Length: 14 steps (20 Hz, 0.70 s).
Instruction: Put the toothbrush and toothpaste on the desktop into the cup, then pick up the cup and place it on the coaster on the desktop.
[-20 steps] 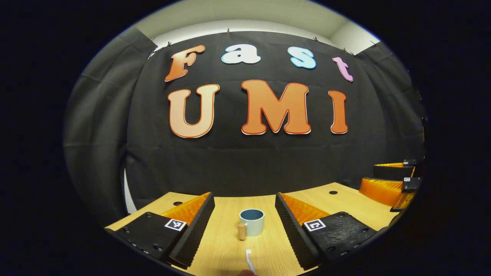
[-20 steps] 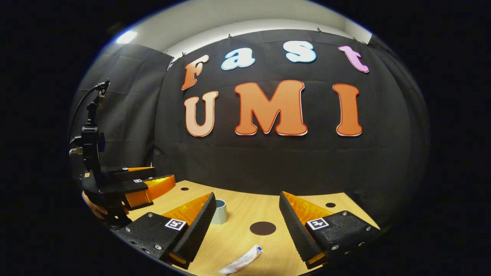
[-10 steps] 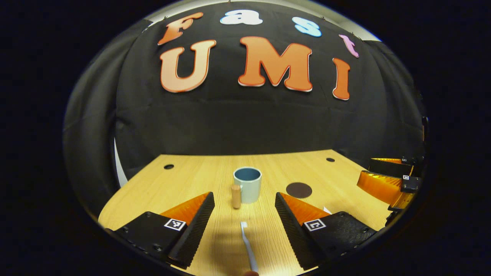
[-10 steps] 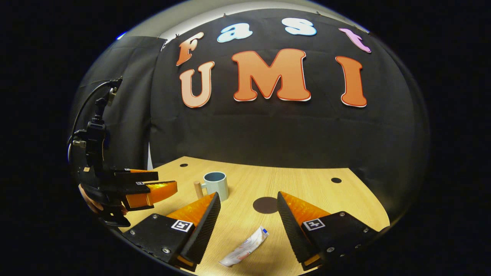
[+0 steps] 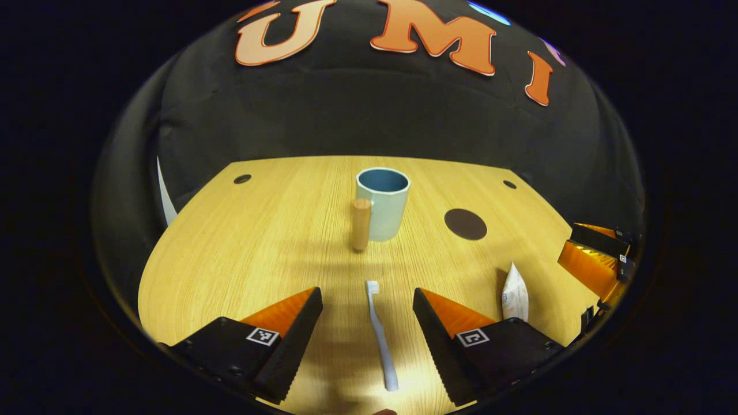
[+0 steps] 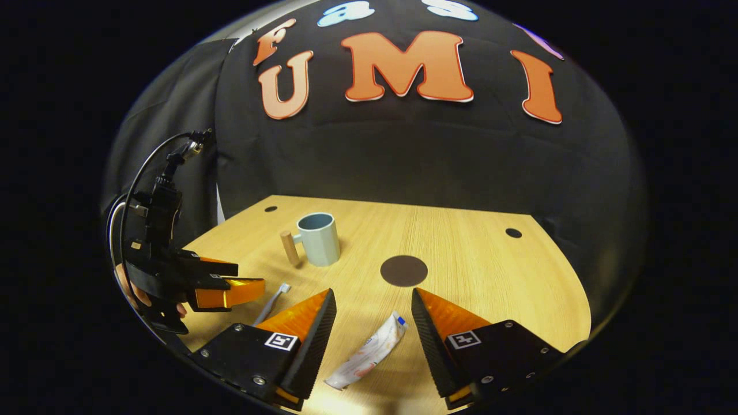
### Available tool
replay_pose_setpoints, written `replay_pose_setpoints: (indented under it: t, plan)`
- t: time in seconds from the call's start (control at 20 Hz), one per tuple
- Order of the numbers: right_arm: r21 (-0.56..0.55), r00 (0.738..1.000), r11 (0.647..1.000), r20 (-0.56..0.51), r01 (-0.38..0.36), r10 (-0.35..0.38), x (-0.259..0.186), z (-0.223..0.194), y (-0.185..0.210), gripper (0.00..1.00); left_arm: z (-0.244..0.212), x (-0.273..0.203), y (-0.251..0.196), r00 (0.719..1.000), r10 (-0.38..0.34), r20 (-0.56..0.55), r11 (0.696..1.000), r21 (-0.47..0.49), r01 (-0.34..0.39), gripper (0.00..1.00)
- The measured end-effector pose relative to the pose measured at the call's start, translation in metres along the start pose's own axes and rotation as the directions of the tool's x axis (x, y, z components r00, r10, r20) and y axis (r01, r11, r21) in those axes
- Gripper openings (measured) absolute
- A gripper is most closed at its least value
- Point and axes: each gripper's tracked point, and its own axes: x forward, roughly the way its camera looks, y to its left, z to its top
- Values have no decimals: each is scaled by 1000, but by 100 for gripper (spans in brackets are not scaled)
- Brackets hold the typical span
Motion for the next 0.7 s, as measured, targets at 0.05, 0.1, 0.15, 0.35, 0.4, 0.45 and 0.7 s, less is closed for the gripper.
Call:
replay_pose_setpoints:
  t: [0.05, 0.1, 0.15, 0.35, 0.4, 0.45, 0.7]
  plan:
    - [-11, 999, 1000, -39, -5, 5, 2, -8, 3, 74, -2, 1, -2, 999, -22, -43, 1000, -1, 22, 95]
    - [-21, 998, 1000, -59, -12, 10, 3, -12, 4, 77, -1, 0, 0, 996, -37, -77, 999, -2, 37, 92]
    - [-30, 997, 1000, -83, -6, 4, 6, -16, 4, 76, 1, -2, 1, 993, -43, -111, 999, 1, 44, 88]
    - [-9, 973, 1000, -230, -7, 5, 14, -47, -3, 71, 2, -3, 0, 980, -35, -193, 999, 12, 38, 88]
    - [-8, 964, 1000, -264, 7, -9, 17, -54, -9, 70, 4, -3, 1, 979, -27, -203, 999, 14, 30, 88]
    - [-10, 955, 1000, -296, 18, -20, 20, -61, -14, 71, 3, -3, 1, 975, -25, -222, 1000, 11, 28, 83]
    - [54, 894, 998, -448, 44, -15, 24, -92, -16, 71, -20, 7, -7, 946, -20, -323, 1000, -16, 16, 79]
